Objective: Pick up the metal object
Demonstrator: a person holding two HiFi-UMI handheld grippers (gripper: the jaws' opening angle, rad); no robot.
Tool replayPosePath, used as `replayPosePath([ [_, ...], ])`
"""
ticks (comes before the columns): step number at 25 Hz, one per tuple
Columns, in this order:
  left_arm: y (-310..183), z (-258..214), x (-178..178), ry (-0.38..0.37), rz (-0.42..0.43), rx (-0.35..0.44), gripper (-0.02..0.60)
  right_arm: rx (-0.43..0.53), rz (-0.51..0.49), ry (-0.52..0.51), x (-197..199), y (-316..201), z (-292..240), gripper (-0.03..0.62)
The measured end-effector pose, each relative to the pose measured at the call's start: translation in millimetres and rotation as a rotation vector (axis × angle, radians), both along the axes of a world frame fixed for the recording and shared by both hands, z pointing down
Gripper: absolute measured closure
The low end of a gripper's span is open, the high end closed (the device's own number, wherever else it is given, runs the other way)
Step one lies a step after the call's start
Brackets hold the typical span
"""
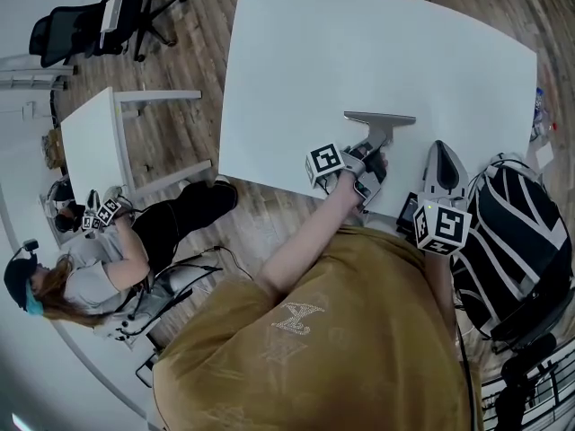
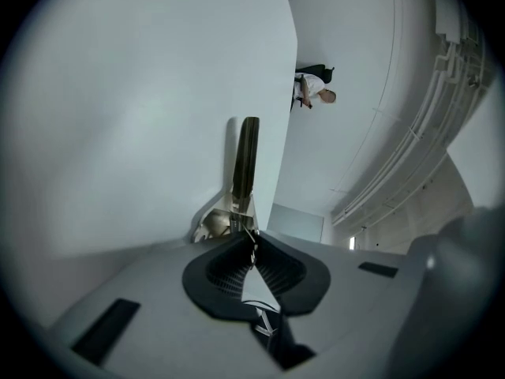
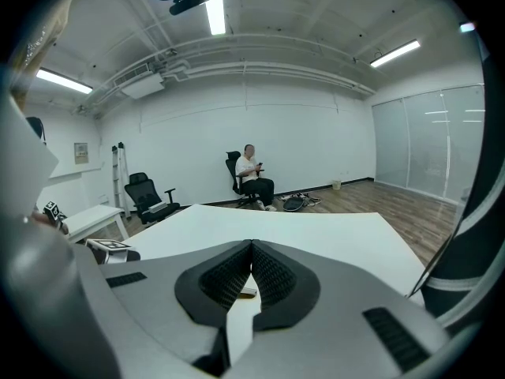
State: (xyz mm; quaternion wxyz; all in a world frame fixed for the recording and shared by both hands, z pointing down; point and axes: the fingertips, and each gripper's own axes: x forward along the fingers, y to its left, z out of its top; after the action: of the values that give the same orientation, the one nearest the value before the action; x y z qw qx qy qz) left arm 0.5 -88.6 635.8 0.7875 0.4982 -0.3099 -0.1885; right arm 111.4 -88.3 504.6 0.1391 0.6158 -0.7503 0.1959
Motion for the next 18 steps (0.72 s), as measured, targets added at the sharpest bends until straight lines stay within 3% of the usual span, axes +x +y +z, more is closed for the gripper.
replayPosePath([
  [10, 4.6, -15.8, 1.7, 0.01, 0.038, 0.046, 0.563, 0.017, 0.002, 0.005, 1.6, 4.3, -3.4, 0.585],
  [18, -0.4, -50.3, 3.4, 0.006, 0.057, 0.149, 0.563, 0.05, 0.01, 0.003, 4.6, 7.1, -14.3, 0.585],
])
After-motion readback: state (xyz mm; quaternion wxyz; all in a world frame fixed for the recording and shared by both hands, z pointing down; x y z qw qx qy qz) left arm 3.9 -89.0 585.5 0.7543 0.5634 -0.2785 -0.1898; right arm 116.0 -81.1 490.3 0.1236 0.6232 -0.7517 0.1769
